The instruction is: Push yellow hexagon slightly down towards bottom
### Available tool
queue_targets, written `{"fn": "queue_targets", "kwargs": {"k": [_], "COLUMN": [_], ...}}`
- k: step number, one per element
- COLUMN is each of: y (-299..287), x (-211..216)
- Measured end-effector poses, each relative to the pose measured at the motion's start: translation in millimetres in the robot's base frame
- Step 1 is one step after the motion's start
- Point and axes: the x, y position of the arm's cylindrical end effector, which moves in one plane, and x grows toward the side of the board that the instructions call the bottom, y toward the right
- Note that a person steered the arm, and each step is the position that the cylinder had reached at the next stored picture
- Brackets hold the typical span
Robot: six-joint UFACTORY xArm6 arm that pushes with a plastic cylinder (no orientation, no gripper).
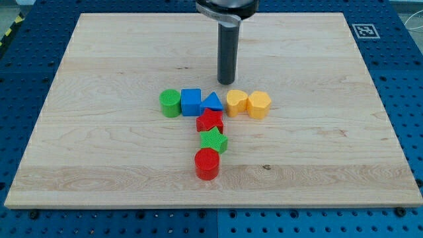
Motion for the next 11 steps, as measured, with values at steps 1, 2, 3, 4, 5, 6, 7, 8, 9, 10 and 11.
{"fn": "queue_targets", "kwargs": {"k": [1, 2, 3, 4, 5, 6, 7, 8, 9, 10, 11], "y": [0, 10, 25, 39, 48, 58, 67, 74, 77, 77, 77], "x": [12, 12, 22, 26, 34, 43, 51, 59, 60, 62, 63]}}
